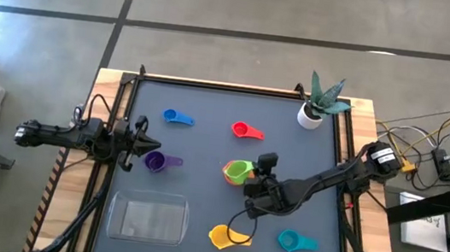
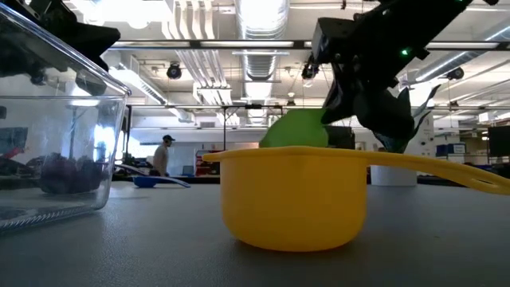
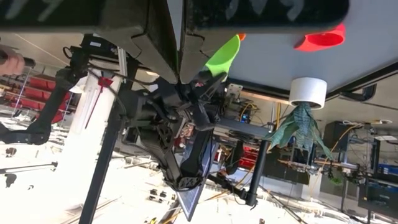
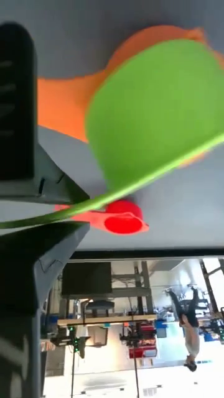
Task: Nest measuring cups in basket
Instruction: Stack the green measuring cup on top of the orange measuring cup, then stack the violet measuring cup on top of the green measuring cup
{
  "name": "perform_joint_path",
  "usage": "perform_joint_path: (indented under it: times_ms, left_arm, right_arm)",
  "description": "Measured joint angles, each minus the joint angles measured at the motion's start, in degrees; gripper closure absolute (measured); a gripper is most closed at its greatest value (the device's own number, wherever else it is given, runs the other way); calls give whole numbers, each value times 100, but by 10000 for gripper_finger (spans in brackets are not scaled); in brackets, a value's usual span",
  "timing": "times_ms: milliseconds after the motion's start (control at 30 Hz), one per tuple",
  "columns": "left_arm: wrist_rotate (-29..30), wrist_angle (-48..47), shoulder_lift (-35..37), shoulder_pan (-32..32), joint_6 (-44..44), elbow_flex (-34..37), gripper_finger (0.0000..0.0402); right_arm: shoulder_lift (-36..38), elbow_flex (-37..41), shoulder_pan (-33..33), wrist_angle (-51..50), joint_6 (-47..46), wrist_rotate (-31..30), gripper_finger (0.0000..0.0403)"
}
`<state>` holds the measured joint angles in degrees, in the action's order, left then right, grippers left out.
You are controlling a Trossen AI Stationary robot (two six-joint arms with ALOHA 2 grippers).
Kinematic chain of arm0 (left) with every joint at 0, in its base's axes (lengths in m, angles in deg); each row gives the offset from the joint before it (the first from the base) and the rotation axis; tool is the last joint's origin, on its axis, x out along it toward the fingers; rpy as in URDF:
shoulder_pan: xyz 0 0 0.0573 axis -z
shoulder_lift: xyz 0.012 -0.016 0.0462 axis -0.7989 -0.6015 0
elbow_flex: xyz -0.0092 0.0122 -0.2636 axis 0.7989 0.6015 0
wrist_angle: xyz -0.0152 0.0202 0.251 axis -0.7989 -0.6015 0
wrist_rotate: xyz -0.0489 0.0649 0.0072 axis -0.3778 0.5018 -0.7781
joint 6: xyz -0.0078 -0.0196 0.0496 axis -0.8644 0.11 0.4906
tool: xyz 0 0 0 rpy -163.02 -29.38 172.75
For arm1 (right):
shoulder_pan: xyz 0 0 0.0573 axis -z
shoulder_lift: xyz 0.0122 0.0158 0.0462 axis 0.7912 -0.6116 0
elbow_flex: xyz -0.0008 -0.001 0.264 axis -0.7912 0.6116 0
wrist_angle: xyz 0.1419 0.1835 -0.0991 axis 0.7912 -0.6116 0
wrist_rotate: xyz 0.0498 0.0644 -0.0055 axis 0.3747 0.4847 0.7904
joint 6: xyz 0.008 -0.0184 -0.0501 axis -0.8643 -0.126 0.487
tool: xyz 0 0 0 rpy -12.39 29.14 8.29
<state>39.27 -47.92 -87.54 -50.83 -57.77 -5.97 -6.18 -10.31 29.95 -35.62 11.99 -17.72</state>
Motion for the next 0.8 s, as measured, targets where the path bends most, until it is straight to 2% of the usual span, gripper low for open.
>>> perform_joint_path:
  times_ms: [233, 400, 600, 800]
  left_arm:
    - [1, -13, -6, 0, 0, 0, 402]
    - [-1, -12, -6, 0, -1, 0, 402]
    - [0, -12, -15, 0, -1, 0, 402]
    - [2, -10, -17, 0, 0, 0, 402]
  right_arm:
    - [14, 161, 0, 122, -113, 1, 278]
    - [55, 51, -16, 128, -110, 56, 240]
    - [577, -41, -39, 207, -217, 1270, 219]
    - [1934, 716, 80, 915, -174, 1980, 218]
